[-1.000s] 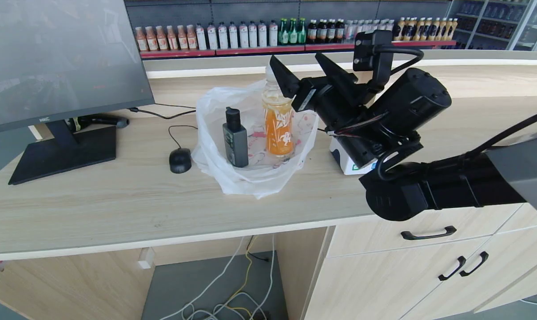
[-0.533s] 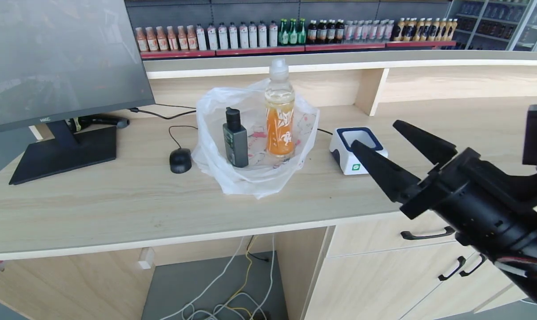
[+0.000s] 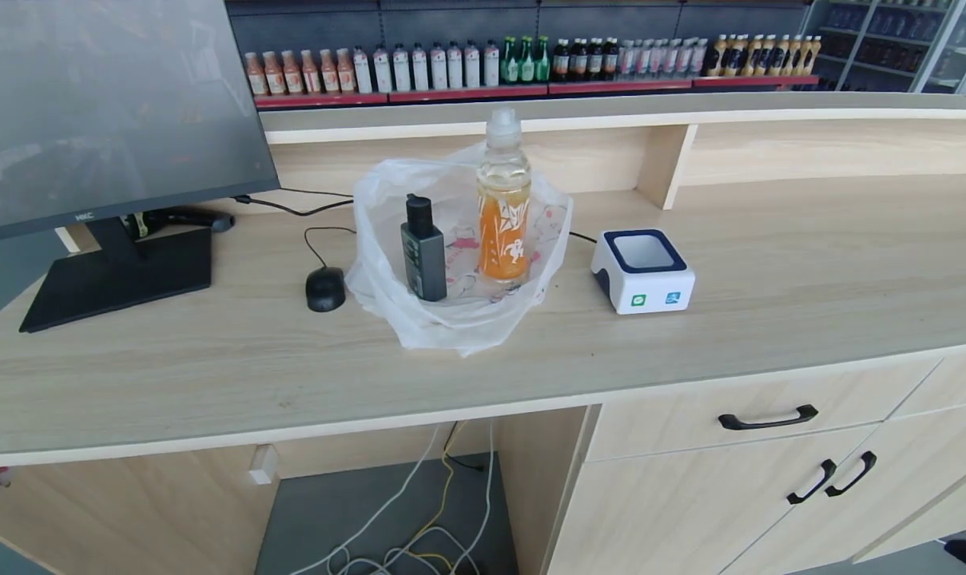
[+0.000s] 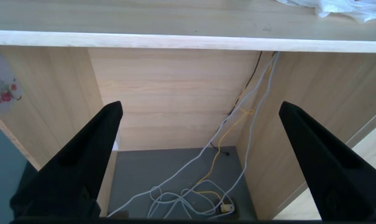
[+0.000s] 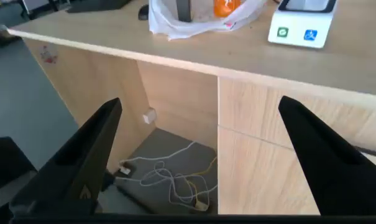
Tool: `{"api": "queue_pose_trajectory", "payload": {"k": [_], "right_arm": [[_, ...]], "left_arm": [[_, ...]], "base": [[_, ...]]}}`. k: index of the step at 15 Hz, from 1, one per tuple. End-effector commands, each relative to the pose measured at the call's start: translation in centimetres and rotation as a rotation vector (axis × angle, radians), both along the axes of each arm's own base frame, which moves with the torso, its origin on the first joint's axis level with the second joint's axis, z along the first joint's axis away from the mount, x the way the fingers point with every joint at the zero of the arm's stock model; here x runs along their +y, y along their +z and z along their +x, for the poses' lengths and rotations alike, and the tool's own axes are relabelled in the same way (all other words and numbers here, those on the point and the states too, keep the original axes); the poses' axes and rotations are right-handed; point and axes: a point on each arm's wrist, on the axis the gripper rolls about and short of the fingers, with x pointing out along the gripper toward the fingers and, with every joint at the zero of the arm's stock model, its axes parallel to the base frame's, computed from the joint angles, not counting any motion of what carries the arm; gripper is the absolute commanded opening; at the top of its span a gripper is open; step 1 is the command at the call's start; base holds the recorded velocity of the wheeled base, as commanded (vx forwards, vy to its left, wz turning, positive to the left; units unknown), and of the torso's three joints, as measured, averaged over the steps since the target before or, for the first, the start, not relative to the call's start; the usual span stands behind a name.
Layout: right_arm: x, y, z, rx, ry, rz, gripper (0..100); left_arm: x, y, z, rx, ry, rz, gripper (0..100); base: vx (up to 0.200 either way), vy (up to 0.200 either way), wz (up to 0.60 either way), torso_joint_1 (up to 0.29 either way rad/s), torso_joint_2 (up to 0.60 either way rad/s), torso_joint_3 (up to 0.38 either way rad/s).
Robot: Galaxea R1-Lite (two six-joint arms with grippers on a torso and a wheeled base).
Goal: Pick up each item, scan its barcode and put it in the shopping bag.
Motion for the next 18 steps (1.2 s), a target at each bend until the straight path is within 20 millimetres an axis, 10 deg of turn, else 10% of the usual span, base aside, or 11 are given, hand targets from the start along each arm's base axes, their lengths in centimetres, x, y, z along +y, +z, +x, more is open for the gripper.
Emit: {"api": "queue_pose_trajectory", "payload": {"k": [1, 11, 18], "right_arm": [[-3.0, -3.1, -4.0, -0.009, 0.022, -0.017, 100], [-1.0, -2.6, -3.2, 0.103, -0.723, -0.157, 100], [-0.8, -3.7, -3.0, -0.051, -0.615, -0.128, 100]], "left_arm": [[0.0, 0.0, 0.0, 0.000, 0.000, -0.002, 100], [0.0, 0.0, 0.0, 0.000, 0.000, -0.005, 100], [0.0, 0.0, 0.0, 0.000, 0.002, -0.013, 100]], "base": [[0.000, 0.000, 0.00, 0.000, 0.00, 0.000], [0.000, 0.000, 0.00, 0.000, 0.00, 0.000], [0.000, 0.000, 0.00, 0.000, 0.00, 0.000]]}}
